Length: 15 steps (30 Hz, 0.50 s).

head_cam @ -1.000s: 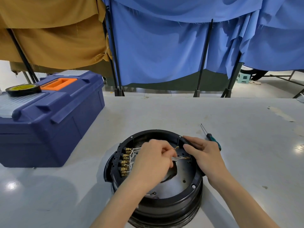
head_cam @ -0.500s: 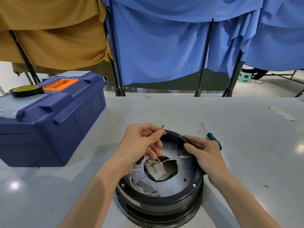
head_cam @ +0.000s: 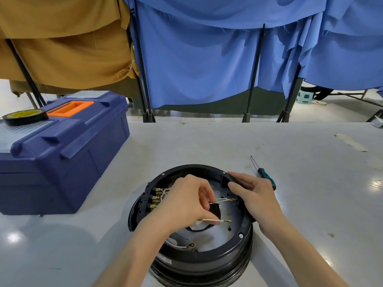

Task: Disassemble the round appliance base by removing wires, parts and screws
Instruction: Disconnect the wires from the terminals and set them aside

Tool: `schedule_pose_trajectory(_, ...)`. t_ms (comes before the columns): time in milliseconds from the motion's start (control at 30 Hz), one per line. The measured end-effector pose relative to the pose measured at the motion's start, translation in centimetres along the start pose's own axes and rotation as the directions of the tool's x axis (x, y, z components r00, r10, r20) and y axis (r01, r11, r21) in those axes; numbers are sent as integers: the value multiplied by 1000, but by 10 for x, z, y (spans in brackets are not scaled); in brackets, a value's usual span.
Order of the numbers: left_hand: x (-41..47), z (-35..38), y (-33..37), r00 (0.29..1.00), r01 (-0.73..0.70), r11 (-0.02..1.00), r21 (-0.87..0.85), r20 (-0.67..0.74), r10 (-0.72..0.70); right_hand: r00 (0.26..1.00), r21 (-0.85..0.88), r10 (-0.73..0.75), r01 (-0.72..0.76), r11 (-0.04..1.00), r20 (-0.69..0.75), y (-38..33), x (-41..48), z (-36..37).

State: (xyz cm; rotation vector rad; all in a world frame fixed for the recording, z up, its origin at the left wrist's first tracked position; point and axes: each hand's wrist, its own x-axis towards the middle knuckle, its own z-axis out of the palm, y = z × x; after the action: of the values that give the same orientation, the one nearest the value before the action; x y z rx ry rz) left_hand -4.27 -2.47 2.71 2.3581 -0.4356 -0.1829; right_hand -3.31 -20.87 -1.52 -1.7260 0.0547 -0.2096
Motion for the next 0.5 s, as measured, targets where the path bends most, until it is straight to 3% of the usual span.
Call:
schedule_pose_trajectory(100,3,9,4,996,-62,978,200,-49,73,1000,-12,-12,12,1000,0,-1,0,1)
schedule_pose_trajectory(267,7,24,8,981,-136,959,248,-104,166,1000,3,-12,12,1000,6,-2,-1,1)
schedule_pose_trajectory(500,10,25,17,977,-154,948,280,-99,188,999,12,-34,34,999,13,-4,-3,1)
